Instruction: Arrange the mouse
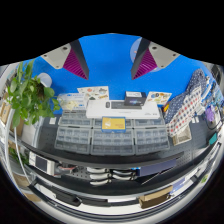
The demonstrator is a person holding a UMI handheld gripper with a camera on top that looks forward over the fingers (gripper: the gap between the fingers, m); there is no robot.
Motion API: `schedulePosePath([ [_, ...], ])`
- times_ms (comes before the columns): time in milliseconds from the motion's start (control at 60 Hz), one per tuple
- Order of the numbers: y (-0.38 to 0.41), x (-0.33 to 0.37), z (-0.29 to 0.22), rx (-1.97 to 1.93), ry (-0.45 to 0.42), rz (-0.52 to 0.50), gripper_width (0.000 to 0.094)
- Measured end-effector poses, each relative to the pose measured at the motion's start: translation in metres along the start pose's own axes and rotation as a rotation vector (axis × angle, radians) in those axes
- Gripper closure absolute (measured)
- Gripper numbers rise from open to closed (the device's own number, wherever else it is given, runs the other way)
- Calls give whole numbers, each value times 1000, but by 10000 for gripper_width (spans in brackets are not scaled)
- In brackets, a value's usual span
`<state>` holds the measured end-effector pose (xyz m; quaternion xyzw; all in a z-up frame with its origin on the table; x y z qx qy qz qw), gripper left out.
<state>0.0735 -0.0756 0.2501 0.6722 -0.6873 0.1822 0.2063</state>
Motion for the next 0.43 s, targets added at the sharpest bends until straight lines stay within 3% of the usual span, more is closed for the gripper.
schedulePosePath([
  [433,-11,26,25,21,0,-75,75],
])
Point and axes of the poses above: the point between the fingertips, and its own axes, seen from behind it with the camera up: y to the left, z down, x backward, against the way the camera looks, the point moved 3 cm from there along x, backward, against the way the camera looks, and after that the axes turned 3 degrees about -x, right-handed, at the moved point
